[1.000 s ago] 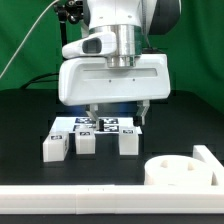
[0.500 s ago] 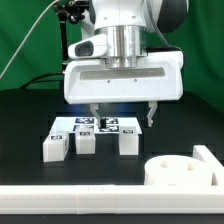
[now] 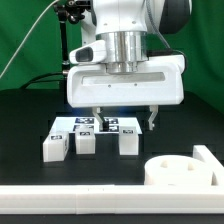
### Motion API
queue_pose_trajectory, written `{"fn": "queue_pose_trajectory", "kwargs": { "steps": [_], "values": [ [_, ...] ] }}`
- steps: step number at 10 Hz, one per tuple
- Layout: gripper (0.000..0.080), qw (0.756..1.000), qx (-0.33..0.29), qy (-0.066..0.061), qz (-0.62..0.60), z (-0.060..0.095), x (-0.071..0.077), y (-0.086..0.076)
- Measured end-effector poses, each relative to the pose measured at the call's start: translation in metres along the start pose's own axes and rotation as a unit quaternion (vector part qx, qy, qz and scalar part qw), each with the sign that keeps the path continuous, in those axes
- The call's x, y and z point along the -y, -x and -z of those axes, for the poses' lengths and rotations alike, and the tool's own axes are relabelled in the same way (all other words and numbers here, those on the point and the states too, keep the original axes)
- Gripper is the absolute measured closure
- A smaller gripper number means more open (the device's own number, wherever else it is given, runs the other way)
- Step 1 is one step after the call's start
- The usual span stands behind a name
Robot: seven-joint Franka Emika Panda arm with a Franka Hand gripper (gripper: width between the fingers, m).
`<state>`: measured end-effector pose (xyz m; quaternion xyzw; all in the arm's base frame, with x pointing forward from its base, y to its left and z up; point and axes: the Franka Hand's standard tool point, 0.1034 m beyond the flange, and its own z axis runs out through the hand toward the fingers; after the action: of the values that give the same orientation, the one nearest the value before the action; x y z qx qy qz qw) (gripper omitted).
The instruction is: Assemble stool
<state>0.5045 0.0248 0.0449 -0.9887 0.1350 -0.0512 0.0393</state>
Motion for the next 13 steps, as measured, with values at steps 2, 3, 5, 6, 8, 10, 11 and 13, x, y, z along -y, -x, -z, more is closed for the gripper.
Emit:
{"fn": "queue_pose_trajectory", "kwargs": {
  "steps": [2, 3, 5, 6, 8, 10, 11, 13],
  "values": [
    [0.0150, 0.997, 0.073, 0.003, 0.009, -0.004, -0.004, 0.006],
    [0.0150, 0.995, 0.103, -0.006, 0.015, -0.001, -0.006, 0.004],
    [0.0150, 0.985, 0.174, -0.009, 0.012, 0.000, -0.004, 0.010],
    [0.0150, 0.977, 0.213, -0.009, 0.011, 0.000, -0.003, 0.012],
    [0.0150, 0.961, 0.277, 0.025, 0.011, -0.005, 0.008, 0.015],
    [0.0150, 0.938, 0.341, 0.023, 0.051, -0.008, 0.003, 0.015],
    [0.0150, 0.927, 0.372, 0.024, 0.047, -0.009, 0.004, 0.017],
    [0.0150, 0.898, 0.436, 0.033, 0.050, -0.009, 0.003, 0.024]
  ]
}}
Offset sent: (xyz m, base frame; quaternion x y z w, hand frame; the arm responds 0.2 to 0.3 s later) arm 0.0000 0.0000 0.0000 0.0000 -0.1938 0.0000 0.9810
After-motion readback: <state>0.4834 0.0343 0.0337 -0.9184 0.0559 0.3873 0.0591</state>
